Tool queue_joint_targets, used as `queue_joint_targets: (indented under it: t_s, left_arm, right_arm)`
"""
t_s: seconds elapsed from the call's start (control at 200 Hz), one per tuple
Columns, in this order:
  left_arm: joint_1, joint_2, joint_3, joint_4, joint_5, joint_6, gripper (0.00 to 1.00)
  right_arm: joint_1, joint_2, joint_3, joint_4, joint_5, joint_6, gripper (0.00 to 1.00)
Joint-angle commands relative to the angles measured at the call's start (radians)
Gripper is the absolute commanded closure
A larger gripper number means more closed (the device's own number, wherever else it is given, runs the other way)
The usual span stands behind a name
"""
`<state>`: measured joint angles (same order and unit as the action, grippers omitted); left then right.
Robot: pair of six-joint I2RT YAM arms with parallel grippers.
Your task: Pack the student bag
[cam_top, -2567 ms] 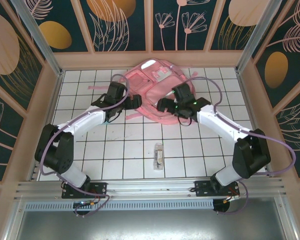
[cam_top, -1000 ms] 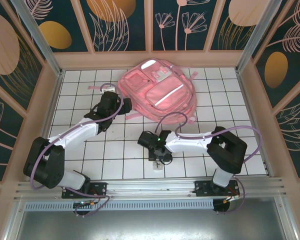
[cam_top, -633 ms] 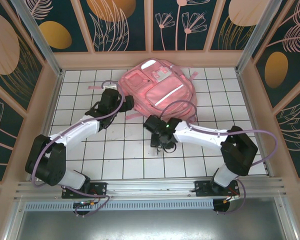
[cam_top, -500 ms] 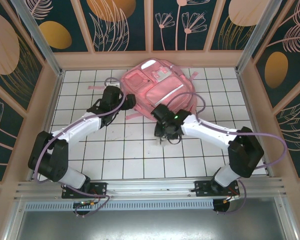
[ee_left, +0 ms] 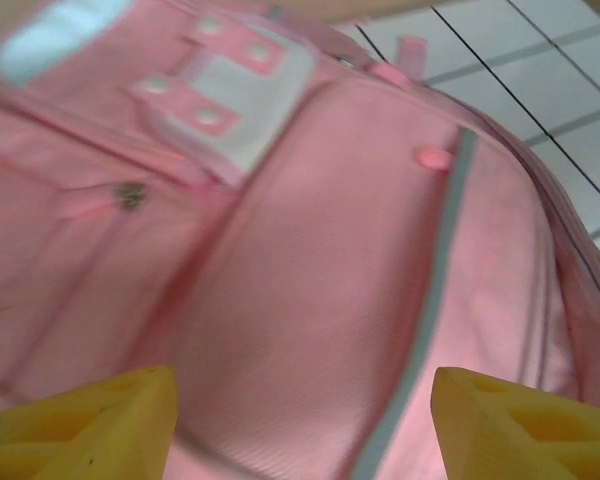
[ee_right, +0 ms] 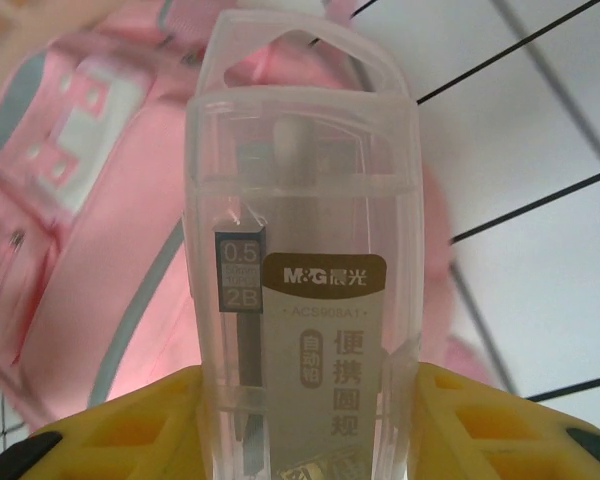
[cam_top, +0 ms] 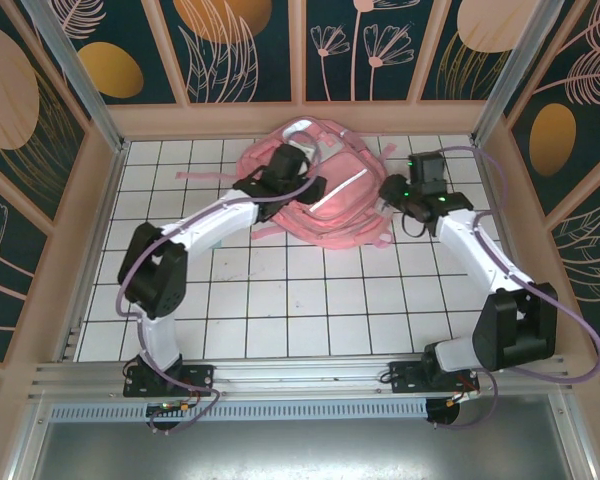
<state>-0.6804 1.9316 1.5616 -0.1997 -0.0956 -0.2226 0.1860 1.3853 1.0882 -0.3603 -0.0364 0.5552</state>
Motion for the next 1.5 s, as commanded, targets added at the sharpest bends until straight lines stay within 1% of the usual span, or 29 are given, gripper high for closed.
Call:
queue_joint_targets:
  t_s: [0.0,0.09,0.195,0.315,0.385,0.48,0.61,0.72,0.825,0.996,1.086,1.246,1.266,1.286,1.341,1.406,1.431,1.496]
  left_arm:
    - [-0.037,0.076,0.068,-0.136,-0.049,0.102,0.32]
    - [-0.076,0.128,0.119,-0.149,-0.074,0.138,0.33]
    - [-0.102,0.201,0.194,-0.182,-0.111,0.173,0.33]
    - [-0.118,0.287,0.292,-0.246,-0.115,0.197,0.32]
    - [-0.126,0.313,0.317,-0.27,-0.106,0.208,0.31]
    - [-0.134,0.306,0.31,-0.28,-0.049,0.213,0.3]
    - [-0.139,0.254,0.266,-0.255,0.083,0.198,0.28]
    - [-0.138,0.233,0.246,-0.225,0.117,0.183,0.27]
    - [-0.138,0.258,0.264,-0.234,0.078,0.185,0.27]
    - [-0.138,0.348,0.311,-0.281,-0.07,0.212,0.29]
    - [-0.138,0.391,0.32,-0.298,-0.12,0.221,0.29]
    - [-0.139,0.41,0.319,-0.302,-0.136,0.222,0.28]
    - [-0.138,0.41,0.319,-0.301,-0.138,0.222,0.32]
    - [-0.138,0.41,0.321,-0.3,-0.142,0.222,0.38]
    - [-0.138,0.4,0.324,-0.295,-0.162,0.216,0.65]
    - [-0.138,0.372,0.318,-0.28,-0.175,0.204,0.89]
    - [-0.137,0.354,0.318,-0.276,-0.174,0.2,1.0]
    - [-0.136,0.31,0.317,-0.262,-0.165,0.179,1.0]
  right_arm:
    - [-0.1,-0.036,-0.06,0.116,-0.127,-0.028,0.56]
    - [-0.165,-0.041,-0.089,0.135,-0.176,-0.041,0.57]
    - [-0.209,-0.057,-0.131,0.155,-0.207,-0.049,0.58]
    - [-0.221,-0.07,-0.173,0.178,-0.234,-0.043,0.59]
    - [-0.222,-0.073,-0.192,0.189,-0.239,-0.04,0.59]
    - [-0.224,-0.075,-0.209,0.2,-0.243,-0.038,0.59]
    - [-0.227,-0.07,-0.212,0.212,-0.253,-0.04,0.59]
    - [-0.228,-0.059,-0.21,0.219,-0.266,-0.041,0.59]
    - [-0.227,-0.054,-0.212,0.221,-0.273,-0.041,0.59]
    - [-0.227,-0.058,-0.22,0.227,-0.279,-0.037,0.59]
    - [-0.227,-0.062,-0.221,0.232,-0.284,-0.034,0.59]
    - [-0.227,-0.066,-0.212,0.236,-0.287,-0.031,0.59]
    - [-0.227,-0.066,-0.211,0.236,-0.289,-0.031,0.6]
    - [-0.227,-0.067,-0.21,0.236,-0.29,-0.031,0.6]
    - [-0.227,-0.069,-0.206,0.236,-0.293,-0.029,0.6]
    - [-0.226,-0.072,-0.205,0.236,-0.296,-0.028,0.62]
    - [-0.225,-0.074,-0.203,0.236,-0.299,-0.025,0.62]
    - [-0.22,-0.077,-0.204,0.239,-0.3,-0.022,0.64]
